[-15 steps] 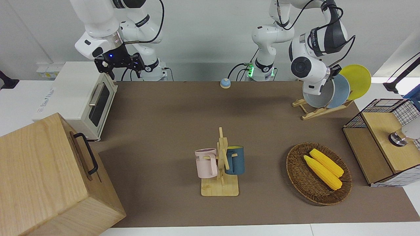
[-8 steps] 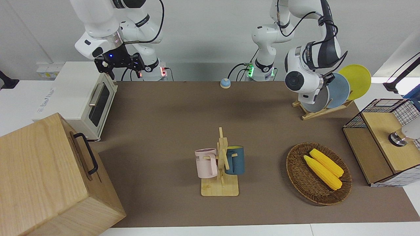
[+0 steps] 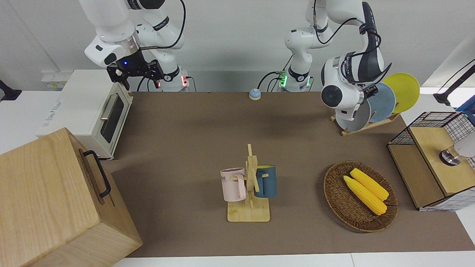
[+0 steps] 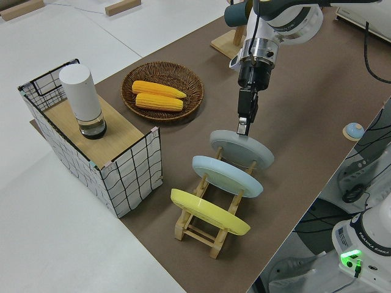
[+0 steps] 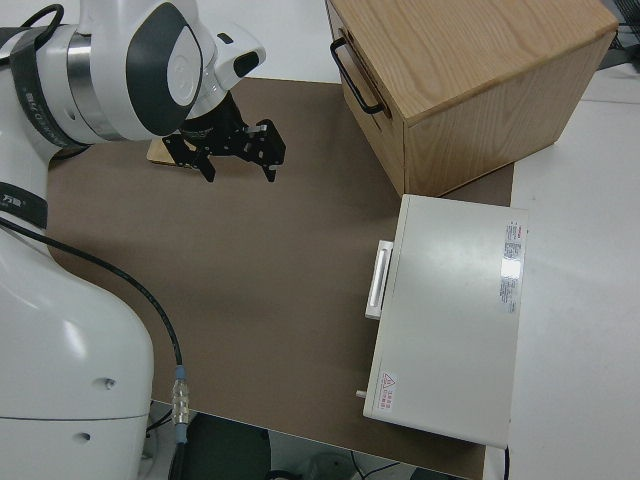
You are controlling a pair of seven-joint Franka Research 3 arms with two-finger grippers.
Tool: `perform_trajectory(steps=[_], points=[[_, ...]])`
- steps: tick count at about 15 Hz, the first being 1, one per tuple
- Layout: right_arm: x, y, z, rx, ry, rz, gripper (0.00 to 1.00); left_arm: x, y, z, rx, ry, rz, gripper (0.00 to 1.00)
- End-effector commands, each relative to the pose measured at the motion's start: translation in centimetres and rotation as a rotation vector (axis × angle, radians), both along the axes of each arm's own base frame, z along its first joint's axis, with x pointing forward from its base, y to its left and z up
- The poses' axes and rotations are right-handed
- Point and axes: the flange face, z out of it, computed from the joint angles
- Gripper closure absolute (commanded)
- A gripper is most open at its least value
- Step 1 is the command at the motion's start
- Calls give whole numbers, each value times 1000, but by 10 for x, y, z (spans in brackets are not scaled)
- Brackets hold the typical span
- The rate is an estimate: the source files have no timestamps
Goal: Pick gray plate from table and place it on lower plate rack with left arm
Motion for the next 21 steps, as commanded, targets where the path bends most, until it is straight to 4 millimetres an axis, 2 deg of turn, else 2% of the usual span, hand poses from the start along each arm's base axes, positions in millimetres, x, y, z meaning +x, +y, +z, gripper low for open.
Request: perform_trajectory(steps=[1, 3, 5, 15, 18, 21], points=[[-2, -3, 3, -8, 2, -16, 17, -1, -2, 2, 12, 2, -12, 7], [-2, -2, 4, -8, 0, -14, 17, -1, -3, 6, 1, -3, -8, 5], [-2, -2, 3, -8, 2, -14, 17, 2, -7, 18, -64, -6, 2, 5], [-2, -3, 4, -8, 0, -16, 17, 22, -26, 97, -515, -70, 41, 5], [-2, -2, 4, -8, 0, -14, 17, 32, -19, 133, -728, -137, 63, 5], [-2, -3, 4, -8, 0, -16, 17, 35, 4, 152, -940, -176, 90, 5]])
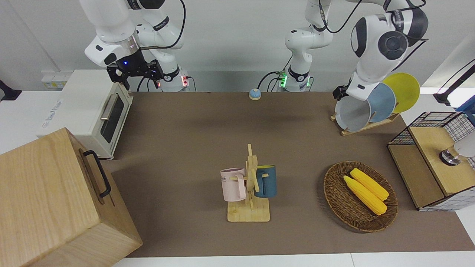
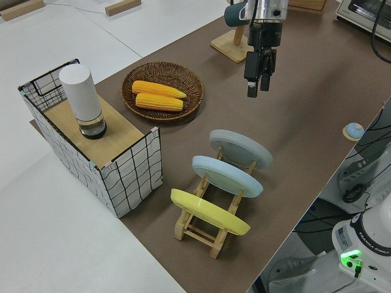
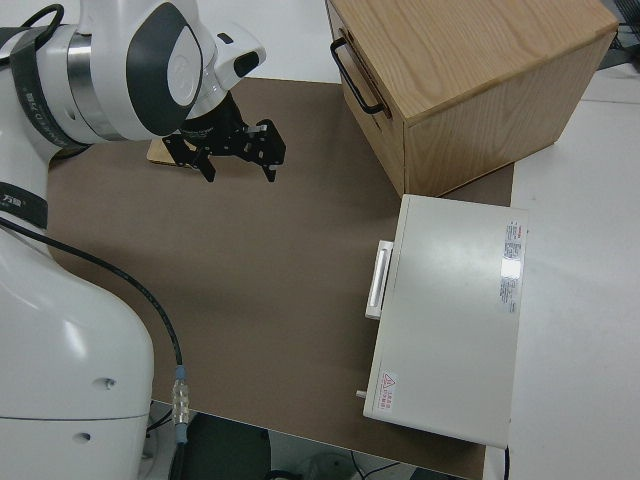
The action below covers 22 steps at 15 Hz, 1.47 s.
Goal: Pick gray plate from table and place it on lower plate rack with left arm
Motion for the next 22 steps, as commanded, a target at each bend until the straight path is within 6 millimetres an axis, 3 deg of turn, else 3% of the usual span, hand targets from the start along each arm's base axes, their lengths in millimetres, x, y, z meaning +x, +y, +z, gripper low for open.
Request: perform_trajectory(steps=[1, 6, 9, 11, 17, 22], points=[[-2, -2, 3, -9, 3, -14, 17, 4, 30, 23, -209, -42, 5, 5], [-2, -2, 3, -8, 2, -14, 17, 7, 19, 29, -248, -56, -56, 5], [-2, -2, 3, -8, 2, -14, 17, 22, 11, 58, -247, -139, -83, 5], [-2, -2, 3, -8, 2, -14, 17, 32, 4, 62, -244, -180, -107, 5], [-2, -2, 3, -8, 2, -14, 17, 59, 0, 67, -235, -351, -130, 2], [-2, -2, 4, -8, 0, -14, 17, 61, 0, 67, -237, -362, -129, 2]])
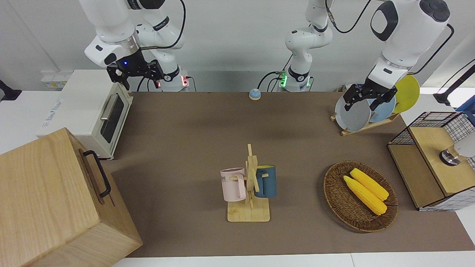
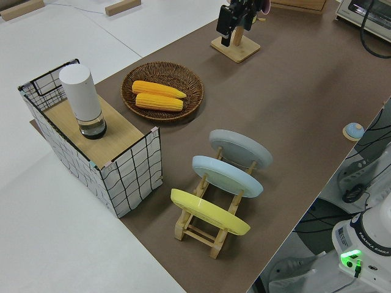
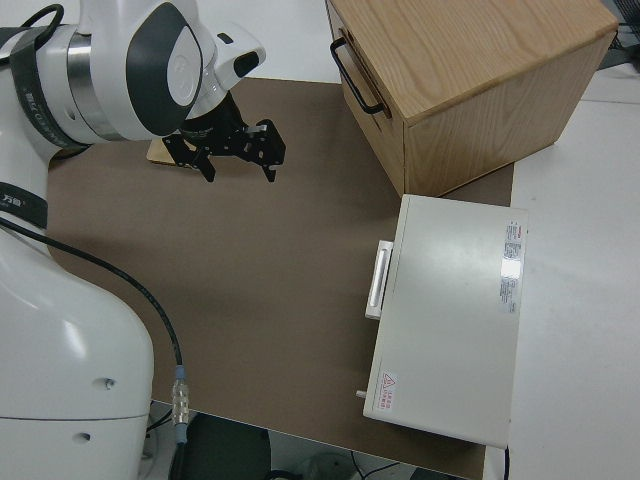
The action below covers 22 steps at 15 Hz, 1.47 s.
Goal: Pick gray plate from table and place it on lower plate rack with left arm
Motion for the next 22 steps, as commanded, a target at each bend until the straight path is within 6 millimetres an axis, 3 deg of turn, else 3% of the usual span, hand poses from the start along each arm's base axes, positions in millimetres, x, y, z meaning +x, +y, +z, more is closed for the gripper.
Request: perform_trajectory(steps=[1, 13, 22], points=[[-2, -2, 4, -8, 0, -14, 17, 5, -1, 5, -5, -15, -10, 5], [-2, -2, 3, -8, 2, -14, 17, 3, -1, 4, 26, -2, -15, 2], [-2, -2, 3, -8, 2, -14, 17, -6, -21, 2, 24, 28, -38, 2]])
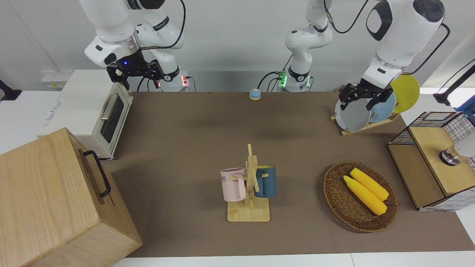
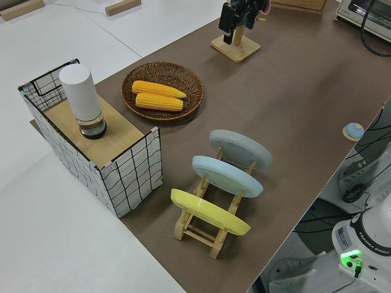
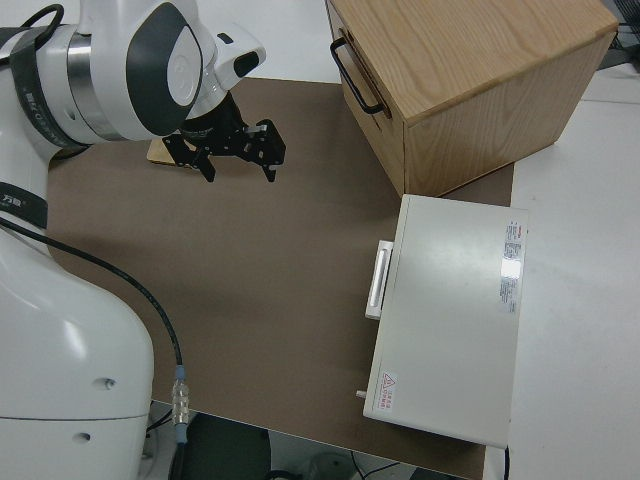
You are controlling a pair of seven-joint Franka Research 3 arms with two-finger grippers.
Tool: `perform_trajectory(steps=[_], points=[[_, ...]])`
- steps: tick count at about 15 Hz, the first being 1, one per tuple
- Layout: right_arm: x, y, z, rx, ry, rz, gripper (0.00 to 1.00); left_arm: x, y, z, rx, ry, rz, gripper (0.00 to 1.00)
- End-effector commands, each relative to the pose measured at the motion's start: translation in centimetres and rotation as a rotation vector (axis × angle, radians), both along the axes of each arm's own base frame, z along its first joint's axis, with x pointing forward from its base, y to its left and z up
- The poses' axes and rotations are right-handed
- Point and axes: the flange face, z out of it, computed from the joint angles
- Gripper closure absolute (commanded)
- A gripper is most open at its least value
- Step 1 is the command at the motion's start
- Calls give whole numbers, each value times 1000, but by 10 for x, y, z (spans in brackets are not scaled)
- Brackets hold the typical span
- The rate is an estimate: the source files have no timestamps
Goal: Pick gray plate from table and place it on lower plate rack with left arm
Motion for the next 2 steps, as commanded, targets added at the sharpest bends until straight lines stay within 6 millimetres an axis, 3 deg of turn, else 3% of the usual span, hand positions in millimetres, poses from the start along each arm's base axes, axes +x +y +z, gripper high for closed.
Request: perform_trajectory(steps=[1, 2], points=[[-2, -2, 3, -8, 2, -14, 17, -5, -2, 2, 17, 14, -1, 5], [-2, -2, 4, -9, 0, -14, 17, -4, -2, 2, 17, 16, 0, 2]])
